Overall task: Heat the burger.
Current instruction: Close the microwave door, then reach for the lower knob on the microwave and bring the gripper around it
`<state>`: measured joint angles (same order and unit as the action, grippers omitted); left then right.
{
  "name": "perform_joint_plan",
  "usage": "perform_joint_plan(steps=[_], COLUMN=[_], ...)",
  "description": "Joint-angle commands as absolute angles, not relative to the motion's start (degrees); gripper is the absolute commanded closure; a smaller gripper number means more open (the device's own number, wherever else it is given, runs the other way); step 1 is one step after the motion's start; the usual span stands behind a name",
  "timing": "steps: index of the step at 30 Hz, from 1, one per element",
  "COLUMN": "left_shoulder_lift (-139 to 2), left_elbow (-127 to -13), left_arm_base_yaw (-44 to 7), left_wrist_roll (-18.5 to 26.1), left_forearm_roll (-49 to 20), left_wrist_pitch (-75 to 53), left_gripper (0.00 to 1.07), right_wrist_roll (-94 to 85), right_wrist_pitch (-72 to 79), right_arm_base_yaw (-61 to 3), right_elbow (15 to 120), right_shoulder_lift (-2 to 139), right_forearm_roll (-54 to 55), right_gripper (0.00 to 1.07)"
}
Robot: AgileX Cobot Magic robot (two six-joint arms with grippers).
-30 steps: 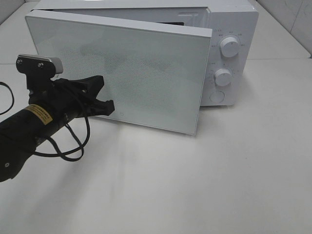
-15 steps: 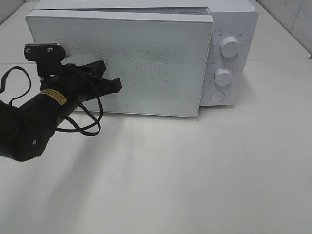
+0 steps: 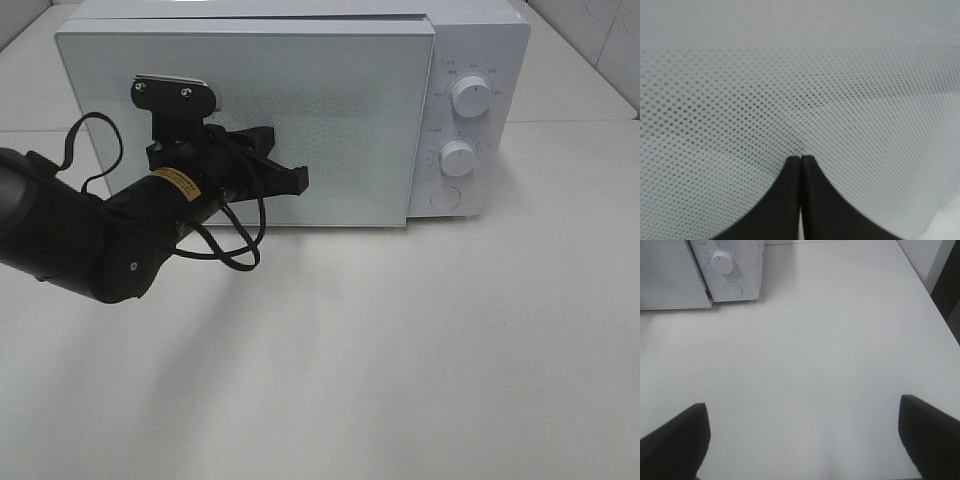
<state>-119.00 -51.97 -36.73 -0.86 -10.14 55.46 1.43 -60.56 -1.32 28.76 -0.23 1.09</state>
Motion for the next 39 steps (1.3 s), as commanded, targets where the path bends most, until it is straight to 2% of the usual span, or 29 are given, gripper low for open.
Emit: perform_joint_plan(steps=[1,7,11,25,29,39], left_shoulder_lift=[-119.6,-122.2,-124.0,-123.5,-120.8,-112.6], left_elbow=[-56.4,-61.7,-67.7,-70.5,-70.5,-68.5], left_arm_base_yaw=[-35.5,-35.5,-36.3,-42.5,-44.3,-46.9], left_wrist_roll=[-0.6,-0.6,-0.6,6.7,9.5,9.9], left_forearm_roll=[-17.4,-19.9,-20.1,-24.7,-24.8,-24.6], left_wrist_pitch=[55.4,54.9,48.6,44.4,37.9,18.2], left_gripper=[1.07,1.07,1.07,1.07,1.07,1.07], right_wrist_roll=[1.7,1.7,1.7,1.7,1.7,1.7], right_wrist_pitch=[-60.4,-60.4,-60.4,-60.4,-60.4,-60.4], right_arm_base_yaw=[-1.3,-1.3,-1.3,-1.3,-1.3,-1.3], right_elbow=[28.6,28.6,28.6,28.6,28.6,28.6], right_shoulder_lift=[-1.4,-1.4,-1.4,-1.3,-1.3,-1.0], right_forearm_roll=[1.1,1.2,1.2,1.2,1.2,1.2], right_gripper=[0.08,0.08,0.08,0.08,0.08,0.08])
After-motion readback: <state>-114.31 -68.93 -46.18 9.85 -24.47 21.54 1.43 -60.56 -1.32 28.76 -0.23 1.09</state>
